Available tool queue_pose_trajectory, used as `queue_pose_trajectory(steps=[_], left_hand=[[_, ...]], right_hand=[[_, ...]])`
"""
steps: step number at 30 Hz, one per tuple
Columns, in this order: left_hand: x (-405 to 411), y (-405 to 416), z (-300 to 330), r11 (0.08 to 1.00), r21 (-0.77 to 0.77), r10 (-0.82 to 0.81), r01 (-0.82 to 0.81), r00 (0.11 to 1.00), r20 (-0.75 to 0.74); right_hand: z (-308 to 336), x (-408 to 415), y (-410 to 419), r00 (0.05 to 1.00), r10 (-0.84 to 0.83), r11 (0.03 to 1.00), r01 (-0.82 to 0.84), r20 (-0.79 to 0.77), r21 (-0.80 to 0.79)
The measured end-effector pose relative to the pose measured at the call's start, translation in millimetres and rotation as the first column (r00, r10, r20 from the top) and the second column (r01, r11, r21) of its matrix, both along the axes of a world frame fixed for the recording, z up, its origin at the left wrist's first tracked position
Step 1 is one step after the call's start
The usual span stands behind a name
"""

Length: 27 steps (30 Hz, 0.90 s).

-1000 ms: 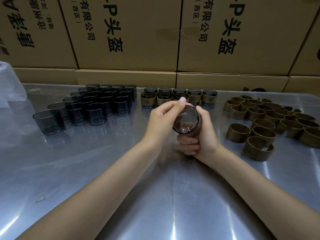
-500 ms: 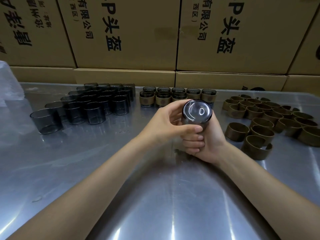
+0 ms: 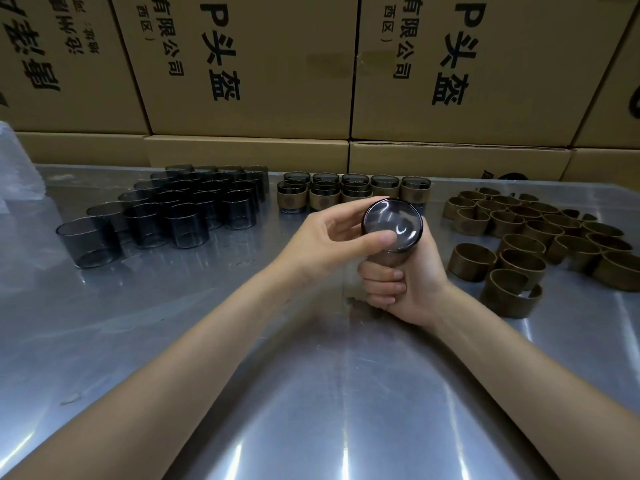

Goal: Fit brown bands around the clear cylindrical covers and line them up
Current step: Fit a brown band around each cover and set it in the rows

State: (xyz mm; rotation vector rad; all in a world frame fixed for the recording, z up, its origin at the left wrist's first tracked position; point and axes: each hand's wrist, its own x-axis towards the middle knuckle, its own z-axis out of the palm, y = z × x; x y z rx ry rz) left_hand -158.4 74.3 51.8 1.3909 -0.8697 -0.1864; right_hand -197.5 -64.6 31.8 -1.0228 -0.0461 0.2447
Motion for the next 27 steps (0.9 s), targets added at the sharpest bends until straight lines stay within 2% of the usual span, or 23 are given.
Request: queue_pose_trajectory(steps=[6, 8, 12, 16, 21, 23, 27], left_hand=[[-8.5, -8.3, -2.7, 0.967, 0.012, 0.246, -0.255, 0.943, 0.223], [-11.8, -11.4, -5.5, 0.933, -0.015, 0.354, -0.360, 0.906, 0.231], [-16.9, -18.2, -6.0, 0.892, -0.068, 0.451, -0.447, 0.891, 0.048], [-14.9, -20.9, -2.5, 0.888, -0.082, 0.438, -0.453, 0.886, -0.153], [-11.8, -19.8, -5.9, 0.909, -0.087, 0.385, -0.408, 0.901, -0.200], [-7.7, -18.1, -8.2, 0.919, -0.076, 0.365, -0.387, 0.908, -0.207], [1.2, -8.7, -19.2, 0.944, -0.001, 0.314, -0.331, 0.895, -0.316]], right_hand=[[0.0, 2.6, 10.9, 0.991, -0.134, 0.989, 0.132, -0.019, -0.065], [-1.1, 2.9, 16.9, 0.985, -0.172, 0.978, 0.171, -0.001, -0.122], [-4.0, 1.8, 26.9, 0.964, -0.249, 0.925, 0.266, 0.094, -0.272], [-4.4, 0.1, 29.0, 0.952, -0.285, 0.907, 0.306, 0.112, -0.290], [-6.8, 1.2, 28.0, 0.934, -0.334, 0.885, 0.358, 0.130, -0.298], [-8.7, 3.3, 27.0, 0.910, -0.373, 0.848, 0.414, 0.181, -0.332], [-9.2, 5.5, 18.0, 0.862, -0.429, 0.788, 0.504, 0.272, -0.354]])
